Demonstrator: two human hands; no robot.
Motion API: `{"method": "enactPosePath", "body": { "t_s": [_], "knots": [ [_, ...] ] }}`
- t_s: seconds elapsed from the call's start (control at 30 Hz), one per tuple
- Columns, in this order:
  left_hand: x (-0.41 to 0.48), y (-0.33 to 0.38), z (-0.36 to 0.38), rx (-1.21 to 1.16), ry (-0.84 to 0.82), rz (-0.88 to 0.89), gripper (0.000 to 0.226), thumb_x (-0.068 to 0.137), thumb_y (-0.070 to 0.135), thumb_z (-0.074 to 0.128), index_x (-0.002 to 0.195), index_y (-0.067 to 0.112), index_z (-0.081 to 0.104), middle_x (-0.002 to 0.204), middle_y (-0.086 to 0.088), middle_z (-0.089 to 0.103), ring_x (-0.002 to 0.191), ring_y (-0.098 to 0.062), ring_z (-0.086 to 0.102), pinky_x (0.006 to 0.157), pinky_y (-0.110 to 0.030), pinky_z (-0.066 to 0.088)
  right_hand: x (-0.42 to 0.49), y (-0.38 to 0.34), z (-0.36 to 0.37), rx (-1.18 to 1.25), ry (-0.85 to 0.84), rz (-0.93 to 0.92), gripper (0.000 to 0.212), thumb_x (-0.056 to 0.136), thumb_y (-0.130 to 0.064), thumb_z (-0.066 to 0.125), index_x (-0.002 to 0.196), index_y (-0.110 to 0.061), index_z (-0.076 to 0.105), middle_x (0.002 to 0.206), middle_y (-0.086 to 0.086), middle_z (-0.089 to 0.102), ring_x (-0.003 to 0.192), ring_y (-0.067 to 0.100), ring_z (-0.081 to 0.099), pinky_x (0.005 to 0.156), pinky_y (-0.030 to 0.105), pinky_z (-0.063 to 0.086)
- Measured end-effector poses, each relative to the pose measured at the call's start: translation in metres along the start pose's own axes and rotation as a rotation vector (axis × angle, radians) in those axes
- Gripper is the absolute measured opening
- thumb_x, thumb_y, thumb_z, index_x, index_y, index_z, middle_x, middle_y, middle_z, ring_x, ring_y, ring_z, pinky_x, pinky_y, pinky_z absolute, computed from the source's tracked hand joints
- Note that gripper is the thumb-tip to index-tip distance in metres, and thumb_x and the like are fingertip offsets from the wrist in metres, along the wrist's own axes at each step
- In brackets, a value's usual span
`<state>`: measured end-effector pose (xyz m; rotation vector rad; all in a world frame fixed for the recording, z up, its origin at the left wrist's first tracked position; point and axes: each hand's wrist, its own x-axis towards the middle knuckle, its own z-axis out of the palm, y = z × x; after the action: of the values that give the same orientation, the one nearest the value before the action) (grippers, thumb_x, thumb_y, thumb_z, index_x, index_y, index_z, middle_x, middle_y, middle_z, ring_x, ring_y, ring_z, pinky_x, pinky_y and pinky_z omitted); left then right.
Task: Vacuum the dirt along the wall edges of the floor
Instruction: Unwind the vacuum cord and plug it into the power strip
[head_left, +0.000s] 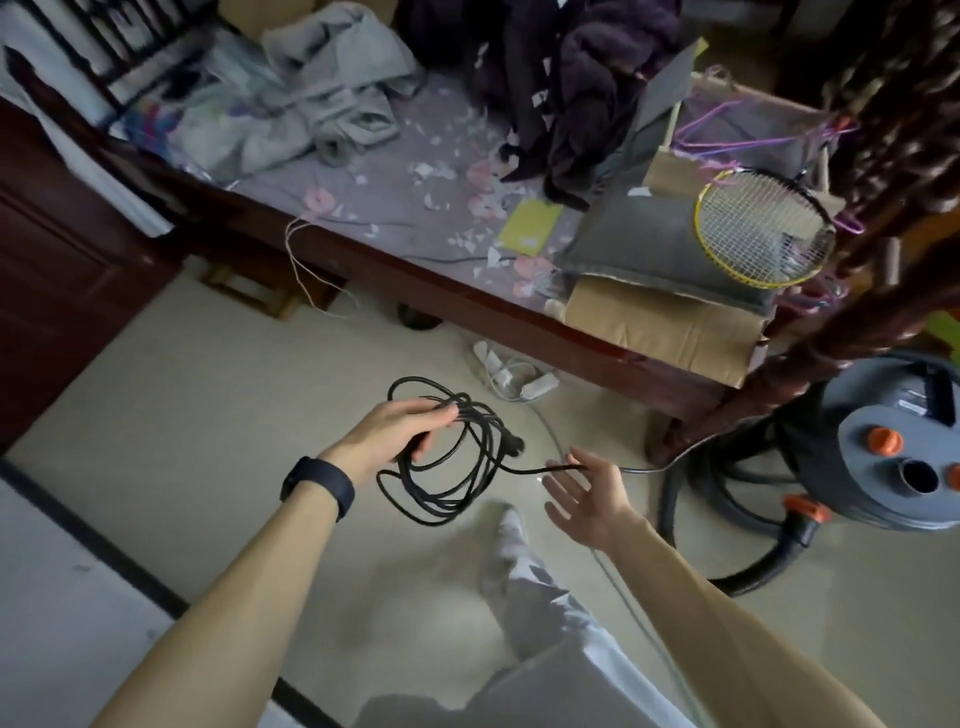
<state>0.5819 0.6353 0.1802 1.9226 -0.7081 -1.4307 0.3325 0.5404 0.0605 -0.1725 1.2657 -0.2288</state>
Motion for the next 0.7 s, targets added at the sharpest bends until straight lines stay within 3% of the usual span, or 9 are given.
{"method": "enactPosePath", "body": {
  "t_s": [0.13, 0.23, 0.33, 0.43, 0.5, 0.6, 0.7],
  "knots": [
    [0.038, 0.011, -0.033, 0.153, -0.088, -0.041, 0.052, 0.094, 0.06, 0.046, 0.085, 0.017, 0.074, 0.063, 0.001, 0.053, 0.059, -0.015, 0.048, 0.055, -0.019, 0.04, 0.028, -0.011, 0.042, 0.038, 0.005, 0.053, 0.02, 0.093, -0.035, 0.067, 0.101, -0.02, 0.059, 0.089, 0.01, 0.067, 0.069, 0.022, 0.06, 0.066, 0.031, 0.047],
    [0.062, 0.009, -0.059, 0.3, -0.266, -0.06, 0.039, 0.095, 0.052, 0.054, 0.088, 0.018, 0.073, 0.064, 0.003, 0.056, 0.062, -0.015, 0.051, 0.063, -0.025, 0.044, 0.045, -0.026, 0.074, 0.051, 0.072, 0.042, 0.017, 0.1, -0.022, 0.062, 0.107, -0.007, 0.064, 0.1, 0.018, 0.073, 0.075, 0.026, 0.067, 0.063, 0.031, 0.057],
    [0.086, 0.001, -0.09, 0.429, -0.294, -0.106, 0.036, 0.094, 0.047, 0.057, 0.088, 0.015, 0.071, 0.063, 0.003, 0.057, 0.058, -0.015, 0.051, 0.059, -0.027, 0.043, 0.065, -0.045, 0.102, 0.11, 0.128, -0.07, 0.022, 0.103, -0.006, 0.052, 0.122, -0.002, 0.061, 0.109, 0.011, 0.074, 0.087, 0.015, 0.071, 0.06, 0.021, 0.059],
    [0.107, -0.009, -0.121, 0.481, -0.235, -0.138, 0.034, 0.096, 0.042, 0.056, 0.081, 0.013, 0.066, 0.059, 0.003, 0.056, 0.053, -0.016, 0.048, 0.053, -0.026, 0.04, 0.058, -0.069, 0.119, 0.189, 0.226, -0.178, 0.02, 0.104, 0.001, 0.041, 0.093, -0.007, 0.056, 0.059, -0.003, 0.064, 0.053, 0.0, 0.06, 0.049, 0.01, 0.047],
    [0.123, -0.016, -0.15, 0.498, -0.174, -0.158, 0.032, 0.095, 0.041, 0.057, 0.086, 0.012, 0.067, 0.06, 0.001, 0.057, 0.052, -0.016, 0.049, 0.055, -0.027, 0.041, 0.062, -0.079, 0.114, 0.224, 0.394, -0.228, 0.026, 0.101, 0.004, 0.041, 0.083, -0.011, 0.053, 0.04, -0.005, 0.055, 0.053, 0.01, 0.052, 0.042, 0.018, 0.043],
    [0.156, -0.023, -0.193, 0.492, -0.259, -0.126, 0.027, 0.083, 0.049, 0.068, 0.084, 0.022, 0.067, 0.062, 0.006, 0.058, 0.055, -0.015, 0.05, 0.058, -0.029, 0.041, 0.08, -0.07, 0.114, 0.395, 0.586, -0.251, 0.029, 0.099, 0.005, 0.038, 0.082, -0.012, 0.054, 0.056, 0.007, 0.052, 0.055, 0.015, 0.043, 0.041, 0.015, 0.032],
    [0.171, -0.022, -0.201, 0.661, -0.289, -0.027, 0.047, 0.062, 0.062, 0.078, 0.09, 0.025, 0.067, 0.076, 0.014, 0.068, 0.072, -0.01, 0.063, 0.069, -0.028, 0.048, 0.074, -0.057, 0.118, 0.402, 0.631, -0.275, 0.031, 0.104, -0.004, 0.036, 0.079, -0.014, 0.05, 0.072, 0.005, 0.051, 0.054, 0.012, 0.05, 0.036, 0.015, 0.034]
  ]
}}
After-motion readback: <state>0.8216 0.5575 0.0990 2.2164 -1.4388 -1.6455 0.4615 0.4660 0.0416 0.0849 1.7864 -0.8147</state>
